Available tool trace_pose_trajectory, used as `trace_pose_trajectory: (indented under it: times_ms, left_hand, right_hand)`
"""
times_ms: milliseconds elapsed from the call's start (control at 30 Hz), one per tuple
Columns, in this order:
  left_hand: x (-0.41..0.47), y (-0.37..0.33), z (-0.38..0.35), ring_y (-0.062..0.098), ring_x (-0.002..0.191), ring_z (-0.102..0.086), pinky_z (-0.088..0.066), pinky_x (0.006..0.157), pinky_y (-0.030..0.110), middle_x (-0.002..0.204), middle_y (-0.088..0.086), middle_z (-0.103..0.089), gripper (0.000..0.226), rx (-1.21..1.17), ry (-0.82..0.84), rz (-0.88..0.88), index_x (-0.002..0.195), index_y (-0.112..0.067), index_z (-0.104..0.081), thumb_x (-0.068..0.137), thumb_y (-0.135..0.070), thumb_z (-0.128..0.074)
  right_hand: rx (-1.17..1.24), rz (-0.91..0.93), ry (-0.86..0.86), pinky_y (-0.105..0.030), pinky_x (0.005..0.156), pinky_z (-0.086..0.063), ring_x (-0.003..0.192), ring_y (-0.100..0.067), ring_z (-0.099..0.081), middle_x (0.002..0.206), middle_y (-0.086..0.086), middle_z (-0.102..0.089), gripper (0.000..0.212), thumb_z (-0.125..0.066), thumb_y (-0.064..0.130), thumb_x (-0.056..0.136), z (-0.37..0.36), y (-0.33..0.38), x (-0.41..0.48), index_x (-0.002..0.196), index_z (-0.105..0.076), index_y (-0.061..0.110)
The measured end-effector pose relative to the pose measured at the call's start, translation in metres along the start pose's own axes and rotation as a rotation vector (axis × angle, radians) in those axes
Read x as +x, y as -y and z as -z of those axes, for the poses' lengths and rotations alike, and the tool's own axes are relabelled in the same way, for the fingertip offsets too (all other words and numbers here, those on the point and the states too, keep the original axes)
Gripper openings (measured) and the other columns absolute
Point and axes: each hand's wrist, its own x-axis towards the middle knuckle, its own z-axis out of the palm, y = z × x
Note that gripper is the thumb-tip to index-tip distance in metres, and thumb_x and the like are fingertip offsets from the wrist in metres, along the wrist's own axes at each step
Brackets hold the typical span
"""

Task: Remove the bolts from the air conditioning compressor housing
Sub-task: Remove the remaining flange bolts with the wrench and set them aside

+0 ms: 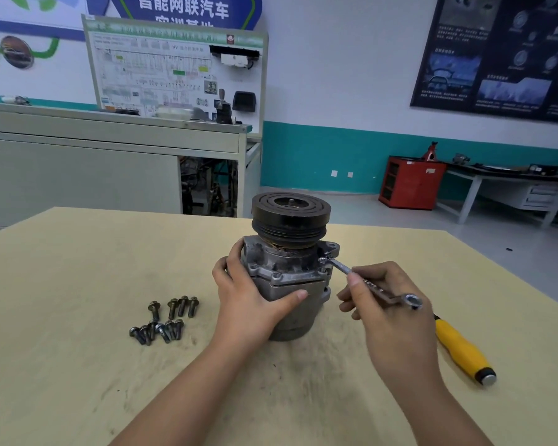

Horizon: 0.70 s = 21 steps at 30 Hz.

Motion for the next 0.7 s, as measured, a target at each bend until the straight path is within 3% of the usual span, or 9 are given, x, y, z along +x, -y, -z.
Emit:
trace_pose_trajectory:
  times_ms: [133,233,467,700]
  left_hand:
    - [-0.001,-0.001,0.000,0.015,0.133,-0.027,-0.022,0.105,0.020,0.138,-0.008,-0.012,0.118,-0.004,0.003,0.006,0.144,-0.037,-0.008,0.055,-0.048,-0.084]
    - [-0.001,-0.001,0.000,0.016,0.132,-0.028,-0.022,0.104,0.020,0.138,-0.007,-0.012,0.118,-0.006,0.005,0.006,0.145,-0.035,-0.008,0.056,-0.046,-0.085]
    - [-0.001,-0.001,0.002,0.015,0.134,-0.025,-0.022,0.105,0.021,0.139,-0.009,-0.011,0.118,0.006,0.018,0.007,0.144,-0.038,-0.006,0.056,-0.050,-0.083]
    - [-0.002,-0.001,0.001,0.012,0.132,-0.025,-0.020,0.104,0.018,0.137,-0.011,-0.010,0.118,0.004,0.008,-0.006,0.144,-0.037,-0.006,0.057,-0.049,-0.084]
  right_hand:
    - [0.318,-0.283,0.053,-0.019,0.049,-0.047,0.055,-0.017,-0.063,0.063,-0.008,-0.068,0.014,-0.052,0.003,0.093,0.017,-0.004,0.026,0.082,-0.060,0.006]
    - [0.408,-0.436,0.153,-0.019,0.046,-0.041,0.051,-0.013,-0.059,0.060,-0.004,-0.065,0.015,-0.047,0.008,0.096,0.027,-0.011,0.045,0.087,-0.058,0.004]
    - [0.407,-0.567,0.182,-0.018,0.043,-0.037,0.047,-0.007,-0.050,0.055,0.003,-0.060,0.023,-0.042,0.019,0.101,0.007,-0.033,0.075,0.087,-0.057,0.010]
    - [0.431,-0.603,0.181,-0.015,0.036,-0.029,0.038,-0.004,-0.036,0.048,0.006,-0.049,0.025,-0.046,0.017,0.100,-0.026,-0.039,0.094,0.086,-0.064,0.007]
